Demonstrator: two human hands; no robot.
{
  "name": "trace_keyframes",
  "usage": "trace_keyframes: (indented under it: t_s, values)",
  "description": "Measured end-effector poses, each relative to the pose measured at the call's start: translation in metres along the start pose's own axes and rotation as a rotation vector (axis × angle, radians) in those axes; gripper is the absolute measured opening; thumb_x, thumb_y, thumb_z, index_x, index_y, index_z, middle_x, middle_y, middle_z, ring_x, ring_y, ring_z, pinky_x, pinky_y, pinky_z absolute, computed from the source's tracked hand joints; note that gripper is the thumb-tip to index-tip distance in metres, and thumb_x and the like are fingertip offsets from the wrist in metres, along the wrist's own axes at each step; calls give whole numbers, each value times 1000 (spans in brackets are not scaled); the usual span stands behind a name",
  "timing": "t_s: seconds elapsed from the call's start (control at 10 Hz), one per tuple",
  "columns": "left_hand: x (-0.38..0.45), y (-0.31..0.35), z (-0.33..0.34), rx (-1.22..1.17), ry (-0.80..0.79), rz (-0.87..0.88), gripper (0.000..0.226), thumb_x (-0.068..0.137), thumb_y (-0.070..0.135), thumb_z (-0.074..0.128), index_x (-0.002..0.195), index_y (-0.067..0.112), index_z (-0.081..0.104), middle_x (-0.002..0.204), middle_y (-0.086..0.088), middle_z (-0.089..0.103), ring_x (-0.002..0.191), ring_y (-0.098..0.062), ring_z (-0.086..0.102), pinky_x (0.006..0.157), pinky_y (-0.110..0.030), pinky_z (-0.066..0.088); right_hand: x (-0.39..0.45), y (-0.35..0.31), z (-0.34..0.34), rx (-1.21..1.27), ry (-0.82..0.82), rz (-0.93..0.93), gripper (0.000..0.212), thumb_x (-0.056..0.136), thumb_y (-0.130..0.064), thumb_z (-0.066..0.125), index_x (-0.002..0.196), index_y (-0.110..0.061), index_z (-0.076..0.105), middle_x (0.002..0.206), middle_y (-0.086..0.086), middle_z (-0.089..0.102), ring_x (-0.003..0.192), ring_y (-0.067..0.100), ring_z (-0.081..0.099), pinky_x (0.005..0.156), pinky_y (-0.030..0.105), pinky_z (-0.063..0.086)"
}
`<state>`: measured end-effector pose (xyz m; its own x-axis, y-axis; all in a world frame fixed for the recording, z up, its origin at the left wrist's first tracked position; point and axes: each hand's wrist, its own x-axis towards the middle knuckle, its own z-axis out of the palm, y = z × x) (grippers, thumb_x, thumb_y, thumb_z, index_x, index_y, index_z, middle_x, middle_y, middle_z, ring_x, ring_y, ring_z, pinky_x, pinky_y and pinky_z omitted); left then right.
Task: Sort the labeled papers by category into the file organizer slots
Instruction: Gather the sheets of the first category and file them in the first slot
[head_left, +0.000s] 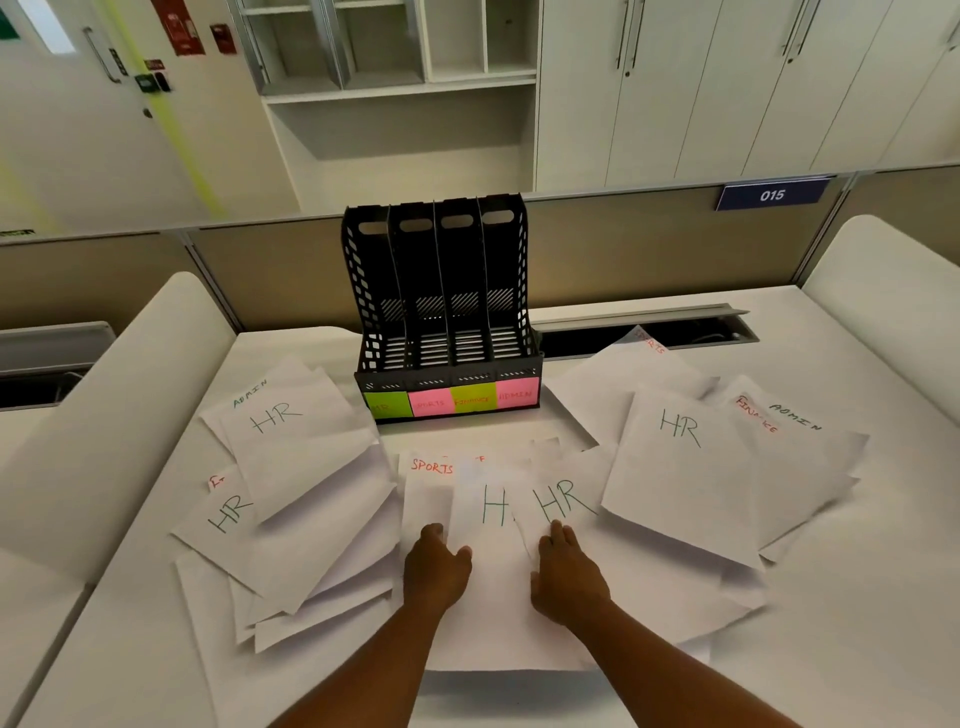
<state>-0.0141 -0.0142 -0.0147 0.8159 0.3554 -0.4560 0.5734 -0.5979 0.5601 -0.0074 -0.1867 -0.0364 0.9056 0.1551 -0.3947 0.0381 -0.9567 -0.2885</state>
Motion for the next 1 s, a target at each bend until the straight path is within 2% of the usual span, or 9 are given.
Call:
trace_keyframes:
  t_s: [0.2, 0.3, 0.4, 0.5, 0.6, 0.7, 0.8, 0.9, 1.0]
  values:
    - [-4, -6, 3, -88, -58, -38, 50, 97, 39, 47, 138, 10, 47, 138, -9, 55, 125, -28, 52, 107, -40, 43, -6, -4, -2, 20, 64, -13, 39, 91, -10, 46, 129, -5, 49, 147, 12, 34, 136, 26, 37, 104, 35, 43]
    - [-7, -6, 2, -193, -90, -67, 52, 98, 39, 45, 139, 9, 45, 139, -11, 53, 126, -29, 51, 108, -41, 41, -9, -6, -3, 14, 137, -14, 30, 89, -11, 44, 117, -8, 55, 126, 9, 53, 117, 24, 52, 96, 31, 45]
    - [-9, -4, 1, -278, -90, -110, 54, 99, 38, 43, 144, 8, 39, 145, -12, 47, 131, -32, 45, 110, -42, 37, -12, -17, -10, 102, 224, 16, 7, 82, -21, 46, 85, -16, 51, 90, 2, 60, 83, 21, 58, 75, 29, 47]
    - [-11, 0, 1, -316, -96, -132, 50, 100, 36, 42, 142, 10, 38, 143, -12, 47, 129, -32, 46, 107, -42, 38, -10, -36, -14, 221, 256, 41, 11, 78, -27, 46, 81, -18, 51, 79, 0, 59, 68, 16, 56, 62, 26, 45]
    - [-16, 5, 0, -432, -116, -139, 36, 100, 37, 42, 130, 17, 47, 119, -9, 57, 106, -29, 56, 99, -44, 44, -7, -55, -18, 366, 263, 39, 12, 82, -31, 48, 80, -19, 53, 78, -2, 61, 67, 14, 56, 61, 24, 46]
    - [-20, 7, 1, -555, -198, -119, 30, 100, 37, 45, 123, 19, 51, 113, -9, 62, 100, -28, 60, 98, -47, 49, -4, -68, -23, 485, 267, 28, 14, 85, -33, 53, 81, -20, 54, 78, -4, 61, 71, 13, 59, 68, 24, 50]
    - [-19, 14, -1, -725, -273, -100, 32, 100, 26, 47, 125, 9, 55, 125, -22, 60, 94, -25, 62, 96, -47, 50, -3, -76, -25, 564, 265, 8, 15, 88, -33, 55, 90, -18, 58, 92, -1, 67, 81, 14, 62, 76, 24, 51]
    - [-23, 23, -10, -868, -326, -108, 40, 99, 32, 43, 124, 4, 57, 123, -22, 60, 80, -18, 60, 93, -45, 47, 0, -82, -27, 633, 242, -8, 24, 91, -37, 56, 104, -17, 60, 107, -1, 68, 94, 18, 65, 86, 27, 50]
    - [-22, 24, -7, -905, -345, -88, 38, 95, 51, 44, 112, 20, 59, 112, -7, 61, 94, -21, 61, 94, -44, 47, 4, -82, -30, 665, 224, -20, 29, 94, -39, 53, 109, -16, 62, 113, -1, 67, 101, 19, 65, 89, 25, 47]
